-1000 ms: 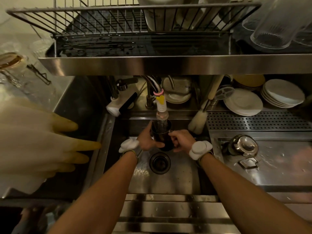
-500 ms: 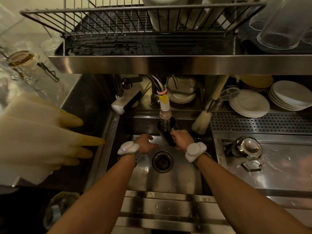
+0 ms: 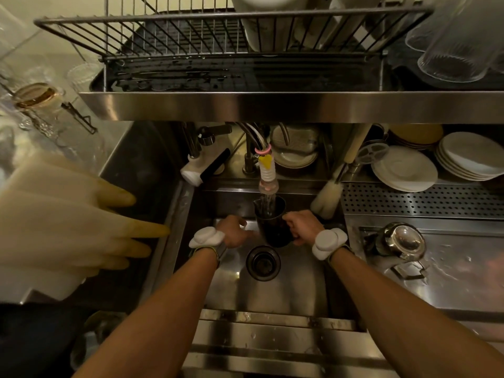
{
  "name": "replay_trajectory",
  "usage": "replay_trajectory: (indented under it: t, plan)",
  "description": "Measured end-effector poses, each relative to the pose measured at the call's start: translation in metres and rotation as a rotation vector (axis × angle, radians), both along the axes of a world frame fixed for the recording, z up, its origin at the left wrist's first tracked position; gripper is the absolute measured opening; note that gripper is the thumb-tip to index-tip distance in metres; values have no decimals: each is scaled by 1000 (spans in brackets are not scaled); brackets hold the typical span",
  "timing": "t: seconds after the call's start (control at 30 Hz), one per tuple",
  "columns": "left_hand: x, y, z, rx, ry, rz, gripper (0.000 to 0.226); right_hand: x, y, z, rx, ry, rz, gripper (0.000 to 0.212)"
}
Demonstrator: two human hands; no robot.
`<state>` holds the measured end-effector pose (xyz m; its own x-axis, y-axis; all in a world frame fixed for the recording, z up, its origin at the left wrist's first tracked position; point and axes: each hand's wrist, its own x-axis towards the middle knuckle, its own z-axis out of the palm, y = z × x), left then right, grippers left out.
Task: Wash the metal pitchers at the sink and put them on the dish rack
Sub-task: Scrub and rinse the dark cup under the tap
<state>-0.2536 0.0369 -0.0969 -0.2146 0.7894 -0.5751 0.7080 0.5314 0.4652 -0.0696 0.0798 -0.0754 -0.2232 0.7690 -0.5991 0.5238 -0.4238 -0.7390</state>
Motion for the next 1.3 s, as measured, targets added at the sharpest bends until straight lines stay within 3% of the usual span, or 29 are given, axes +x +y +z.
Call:
replay_trajectory:
  t: [0.27, 0.43, 0.77, 0.93, 1.3]
  plan:
    - [0, -1, 4, -4, -5, -24, 64, -1, 5, 6, 109, -84, 73, 34]
    - [7, 3, 12, 36, -7, -49, 58, 11, 6, 7, 317, -266, 221, 40]
    - [20, 0, 26, 93, 10, -101, 44, 23, 9, 35, 623, -447, 359, 46]
    - [16, -1, 37, 84, -13, -125, 41, 21, 5, 55, 670, -586, 380, 26]
    - [19, -4, 50, 157, 19, -122, 53, 17, 3, 81, 801, -763, 501, 27]
